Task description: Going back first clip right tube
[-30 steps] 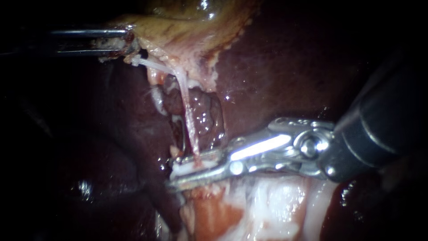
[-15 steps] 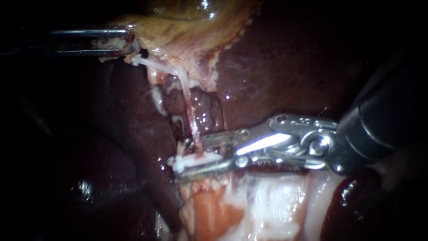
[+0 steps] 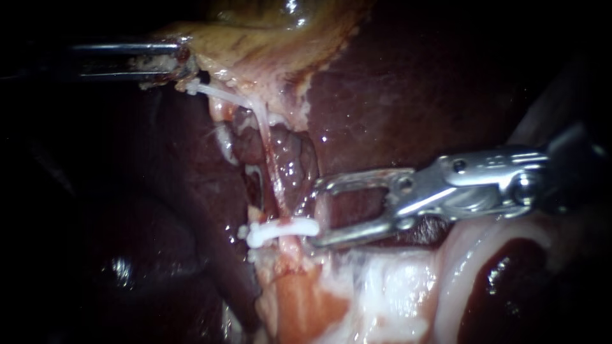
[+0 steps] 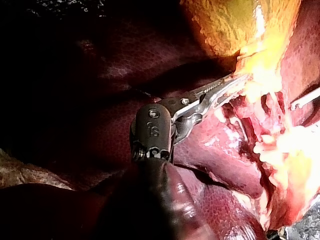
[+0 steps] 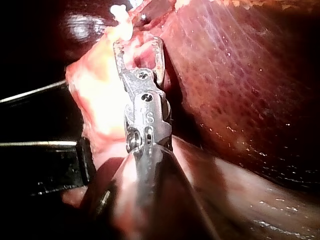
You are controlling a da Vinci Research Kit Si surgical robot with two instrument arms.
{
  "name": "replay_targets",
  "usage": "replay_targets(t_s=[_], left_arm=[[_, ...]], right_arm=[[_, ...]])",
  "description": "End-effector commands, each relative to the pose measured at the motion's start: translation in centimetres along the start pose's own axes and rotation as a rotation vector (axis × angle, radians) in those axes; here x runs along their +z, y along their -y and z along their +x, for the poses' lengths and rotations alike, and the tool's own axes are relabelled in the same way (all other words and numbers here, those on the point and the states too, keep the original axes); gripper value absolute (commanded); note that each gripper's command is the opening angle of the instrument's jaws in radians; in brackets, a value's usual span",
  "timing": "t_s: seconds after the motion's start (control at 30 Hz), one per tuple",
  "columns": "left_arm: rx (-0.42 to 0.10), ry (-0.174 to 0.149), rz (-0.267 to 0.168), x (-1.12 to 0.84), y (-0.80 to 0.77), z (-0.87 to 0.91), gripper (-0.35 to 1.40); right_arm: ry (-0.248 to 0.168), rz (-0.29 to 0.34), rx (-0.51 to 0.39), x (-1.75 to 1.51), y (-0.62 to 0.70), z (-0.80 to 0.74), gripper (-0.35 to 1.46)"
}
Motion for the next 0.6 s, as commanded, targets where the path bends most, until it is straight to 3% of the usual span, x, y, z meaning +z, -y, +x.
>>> replay_targets(t_s=[0.03,0.37,0.6], left_arm=[[0.0,-0.001,0.002,0.0,-0.01,0.01,-0.35],[0.004,-0.004,0.008,0.09,0.01,-0.06,-0.35],[0.017,-0.002,0.012,0.43,0.12,-0.27,-0.35]], right_arm=[[-0.001,-0.008,0.0,-0.06,0.0,0.0,0.5],[-0.002,-0.013,-0.015,-0.36,-0.01,0.04,0.5],[-0.002,-0.013,-0.016,-0.36,-0.01,0.03,0.5]])
